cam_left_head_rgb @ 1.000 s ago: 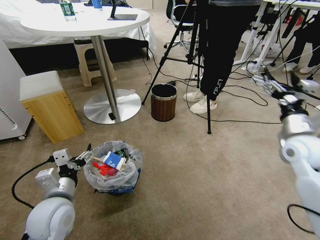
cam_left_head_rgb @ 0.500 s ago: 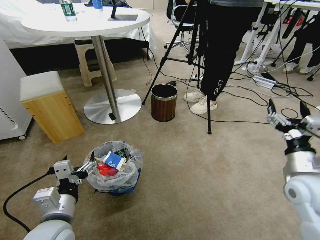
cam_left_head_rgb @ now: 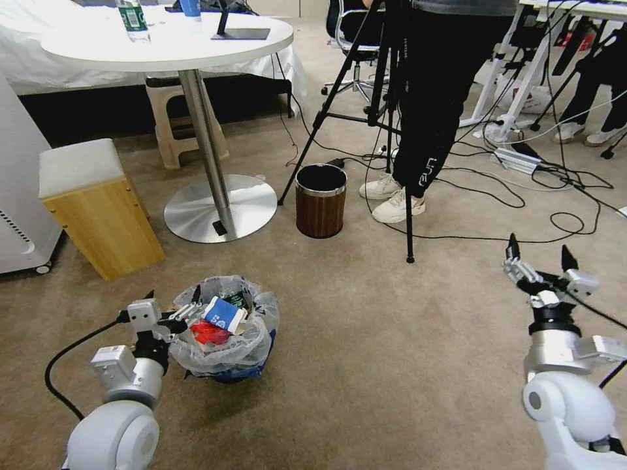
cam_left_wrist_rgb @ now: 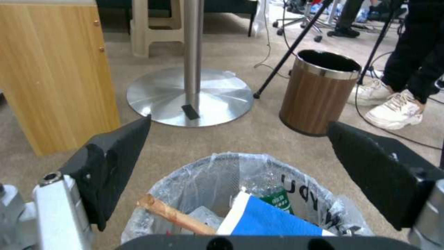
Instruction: Pick up the trash bin and place the garbage on the floor into it.
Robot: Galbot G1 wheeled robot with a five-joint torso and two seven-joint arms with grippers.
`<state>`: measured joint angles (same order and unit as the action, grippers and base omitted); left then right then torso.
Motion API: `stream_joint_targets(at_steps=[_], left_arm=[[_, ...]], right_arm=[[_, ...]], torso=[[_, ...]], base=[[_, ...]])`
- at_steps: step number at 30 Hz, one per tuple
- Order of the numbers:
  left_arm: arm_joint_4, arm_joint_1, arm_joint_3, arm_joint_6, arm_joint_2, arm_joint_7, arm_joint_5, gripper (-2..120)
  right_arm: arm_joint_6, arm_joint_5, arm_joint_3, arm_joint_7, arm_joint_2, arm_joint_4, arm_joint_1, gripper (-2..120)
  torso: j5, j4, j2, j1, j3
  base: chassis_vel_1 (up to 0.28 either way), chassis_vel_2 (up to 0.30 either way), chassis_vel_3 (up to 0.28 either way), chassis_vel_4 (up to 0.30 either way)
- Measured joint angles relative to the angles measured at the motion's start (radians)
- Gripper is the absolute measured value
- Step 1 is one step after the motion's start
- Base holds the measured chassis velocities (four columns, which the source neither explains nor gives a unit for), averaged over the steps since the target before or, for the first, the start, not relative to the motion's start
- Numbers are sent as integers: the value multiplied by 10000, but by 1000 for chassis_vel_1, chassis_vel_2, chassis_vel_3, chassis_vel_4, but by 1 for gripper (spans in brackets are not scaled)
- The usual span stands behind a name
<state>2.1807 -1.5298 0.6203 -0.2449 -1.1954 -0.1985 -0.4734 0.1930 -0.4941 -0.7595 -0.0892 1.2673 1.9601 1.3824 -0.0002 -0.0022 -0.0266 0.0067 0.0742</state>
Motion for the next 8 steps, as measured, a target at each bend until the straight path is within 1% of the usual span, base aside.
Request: stream_joint_targets(at_steps=[3,8], left_arm=[[16,8,-77,-6,162,15,-61,100],[6,51,-73,-23,254,15,-124,100]], right_arm=[[-42,92,187,12,71,-34,-40,100],[-83,97,216,18,-5,-83,-56,100]], torso=[[1,1,0,0,0],[1,0,0,0,0]], base=[[0,0,0,0],[0,0,0,0]])
